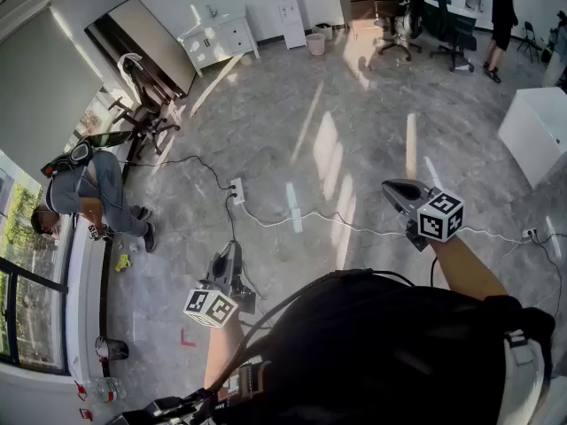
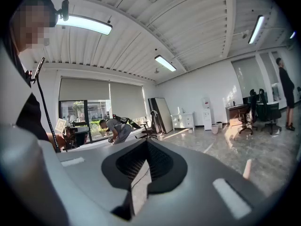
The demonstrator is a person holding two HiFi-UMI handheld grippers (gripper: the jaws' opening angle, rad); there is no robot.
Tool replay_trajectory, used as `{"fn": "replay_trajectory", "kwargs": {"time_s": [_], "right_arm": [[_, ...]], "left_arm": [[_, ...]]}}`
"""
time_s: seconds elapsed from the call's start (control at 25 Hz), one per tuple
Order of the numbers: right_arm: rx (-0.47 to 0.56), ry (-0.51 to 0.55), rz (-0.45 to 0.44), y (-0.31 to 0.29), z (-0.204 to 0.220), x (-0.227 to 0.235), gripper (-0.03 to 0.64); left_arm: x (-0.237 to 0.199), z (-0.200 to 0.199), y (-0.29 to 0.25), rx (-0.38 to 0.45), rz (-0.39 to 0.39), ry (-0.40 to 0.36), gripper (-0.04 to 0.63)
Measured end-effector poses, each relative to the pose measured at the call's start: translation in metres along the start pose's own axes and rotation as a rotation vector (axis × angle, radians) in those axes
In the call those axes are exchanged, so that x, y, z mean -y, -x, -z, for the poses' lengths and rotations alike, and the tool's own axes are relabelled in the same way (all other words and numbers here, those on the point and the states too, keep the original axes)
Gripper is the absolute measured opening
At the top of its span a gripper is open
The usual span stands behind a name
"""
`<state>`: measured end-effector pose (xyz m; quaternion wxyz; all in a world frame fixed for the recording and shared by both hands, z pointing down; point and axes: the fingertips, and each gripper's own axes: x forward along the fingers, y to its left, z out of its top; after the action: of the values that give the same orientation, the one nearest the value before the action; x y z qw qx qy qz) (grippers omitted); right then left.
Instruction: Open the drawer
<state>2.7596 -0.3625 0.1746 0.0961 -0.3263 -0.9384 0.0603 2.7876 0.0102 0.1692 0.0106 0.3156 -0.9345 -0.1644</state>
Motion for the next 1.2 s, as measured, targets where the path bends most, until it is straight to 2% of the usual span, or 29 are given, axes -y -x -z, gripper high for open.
{"fn": "replay_trajectory", "kwargs": {"time_s": [0.52,0.84,1.2], "right_arm": [[0.001,-0.004,0.016,0.007,-0.002,0.020,0.000],[-0.002,-0.075,0.041,0.026,0.002,0.047,0.000],[0.002,-0.110,0.017,0.053,0.011,0.078,0.002]], "left_arm": [[0.012,0.004,-0.023,-0.011,0.025,0.010,-0.009],[0.038,0.010,-0.040,-0.032,0.034,0.001,-0.009],[0.072,0.024,-0.063,-0.048,0.039,-0.014,-0.009]]}}
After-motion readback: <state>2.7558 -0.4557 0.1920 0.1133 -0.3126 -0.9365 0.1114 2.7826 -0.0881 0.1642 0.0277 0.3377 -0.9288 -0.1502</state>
